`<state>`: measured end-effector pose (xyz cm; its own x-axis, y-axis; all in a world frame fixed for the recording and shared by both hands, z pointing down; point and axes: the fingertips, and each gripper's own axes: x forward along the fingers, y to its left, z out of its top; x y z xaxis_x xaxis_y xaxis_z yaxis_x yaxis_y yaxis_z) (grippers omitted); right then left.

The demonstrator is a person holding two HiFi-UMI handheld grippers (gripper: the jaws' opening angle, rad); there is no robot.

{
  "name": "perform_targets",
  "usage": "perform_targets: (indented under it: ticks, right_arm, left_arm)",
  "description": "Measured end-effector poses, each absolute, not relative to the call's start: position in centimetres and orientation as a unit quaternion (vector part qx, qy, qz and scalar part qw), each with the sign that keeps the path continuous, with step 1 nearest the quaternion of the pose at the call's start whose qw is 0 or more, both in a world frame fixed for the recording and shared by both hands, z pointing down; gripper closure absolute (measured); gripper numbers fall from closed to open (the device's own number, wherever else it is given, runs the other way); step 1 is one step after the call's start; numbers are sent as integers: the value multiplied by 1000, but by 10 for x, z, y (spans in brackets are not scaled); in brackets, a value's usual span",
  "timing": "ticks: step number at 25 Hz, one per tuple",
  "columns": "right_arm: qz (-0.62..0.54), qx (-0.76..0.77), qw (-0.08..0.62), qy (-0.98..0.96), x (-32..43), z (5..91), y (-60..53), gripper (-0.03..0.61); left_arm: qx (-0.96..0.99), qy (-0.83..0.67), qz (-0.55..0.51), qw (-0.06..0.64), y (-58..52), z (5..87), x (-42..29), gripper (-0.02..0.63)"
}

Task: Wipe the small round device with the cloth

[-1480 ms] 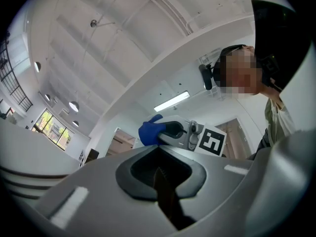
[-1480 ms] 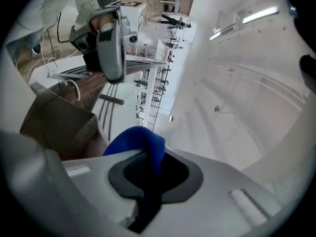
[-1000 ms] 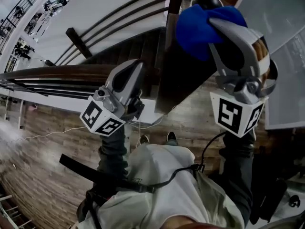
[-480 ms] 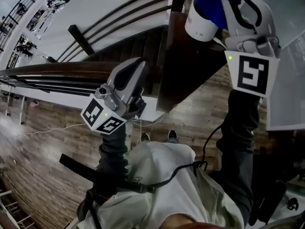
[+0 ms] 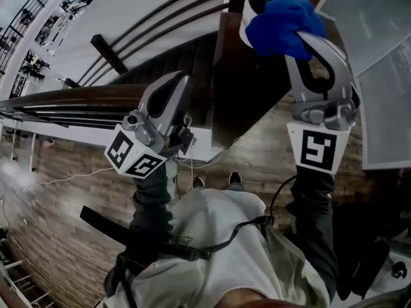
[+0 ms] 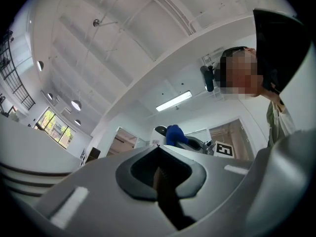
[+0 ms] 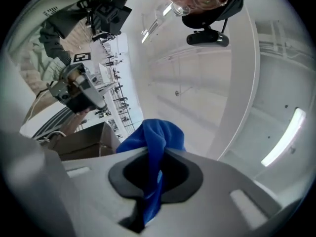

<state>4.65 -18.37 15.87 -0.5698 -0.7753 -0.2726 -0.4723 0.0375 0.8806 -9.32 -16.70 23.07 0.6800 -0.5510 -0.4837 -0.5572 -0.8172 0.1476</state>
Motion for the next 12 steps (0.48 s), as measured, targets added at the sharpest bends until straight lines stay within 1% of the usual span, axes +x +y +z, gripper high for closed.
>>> perform_targets:
  ticks: [2, 4, 6, 10, 12]
  right_arm:
    - [-532, 424, 164, -715, 47, 172, -183, 549]
    - [-537, 419, 169, -712, 48, 174, -182, 549]
    - [-540, 431, 143, -708, 50, 160, -179, 549]
    - [-533, 492, 50, -686, 68, 109, -183, 549]
    - [-514, 507, 42, -691, 72, 101, -196, 549]
  left_arm:
    - [-916, 302, 264, 9, -170, 229, -90, 612]
    - [-916, 299, 267, 15, -173, 224, -86, 612]
    - [-918, 293, 267, 27, -173, 213, -83, 612]
    - [-915, 295, 272, 52, -177, 189, -79, 612]
    - [-915, 294, 270, 60, -179, 181, -75, 612]
